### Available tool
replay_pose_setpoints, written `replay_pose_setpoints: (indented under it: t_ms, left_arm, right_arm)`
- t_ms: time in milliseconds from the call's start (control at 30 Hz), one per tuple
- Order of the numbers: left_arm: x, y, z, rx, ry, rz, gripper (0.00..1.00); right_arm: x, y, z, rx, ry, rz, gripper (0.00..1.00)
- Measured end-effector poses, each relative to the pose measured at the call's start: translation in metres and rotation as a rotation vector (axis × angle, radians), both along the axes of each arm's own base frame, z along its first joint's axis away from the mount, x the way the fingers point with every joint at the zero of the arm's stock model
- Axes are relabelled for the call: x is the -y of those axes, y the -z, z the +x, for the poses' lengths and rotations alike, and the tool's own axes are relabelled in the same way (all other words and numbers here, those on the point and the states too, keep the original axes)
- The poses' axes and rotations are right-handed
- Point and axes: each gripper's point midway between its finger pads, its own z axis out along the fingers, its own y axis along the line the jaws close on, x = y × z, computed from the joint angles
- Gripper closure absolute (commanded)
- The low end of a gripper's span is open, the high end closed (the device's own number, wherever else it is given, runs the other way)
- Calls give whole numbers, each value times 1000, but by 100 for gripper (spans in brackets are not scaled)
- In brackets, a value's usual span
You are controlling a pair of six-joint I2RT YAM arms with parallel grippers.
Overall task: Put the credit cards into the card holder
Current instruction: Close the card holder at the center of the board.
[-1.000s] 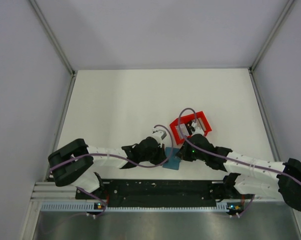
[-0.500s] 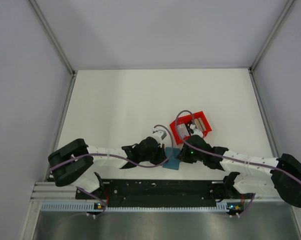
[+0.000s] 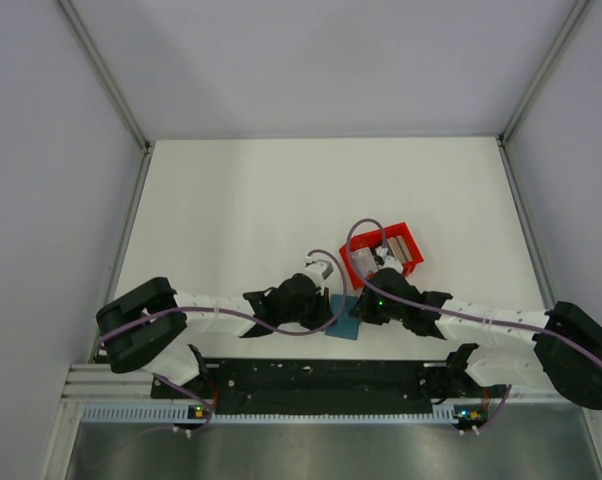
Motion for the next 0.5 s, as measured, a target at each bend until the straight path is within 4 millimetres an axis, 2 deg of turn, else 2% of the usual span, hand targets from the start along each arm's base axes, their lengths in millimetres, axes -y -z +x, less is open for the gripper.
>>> replay_pose_setpoints:
  t_ms: [500]
  left_arm:
    - [0,0,0,-1,1,1,100]
  right_arm:
    - [-7,1,10,-8,7,-42,98]
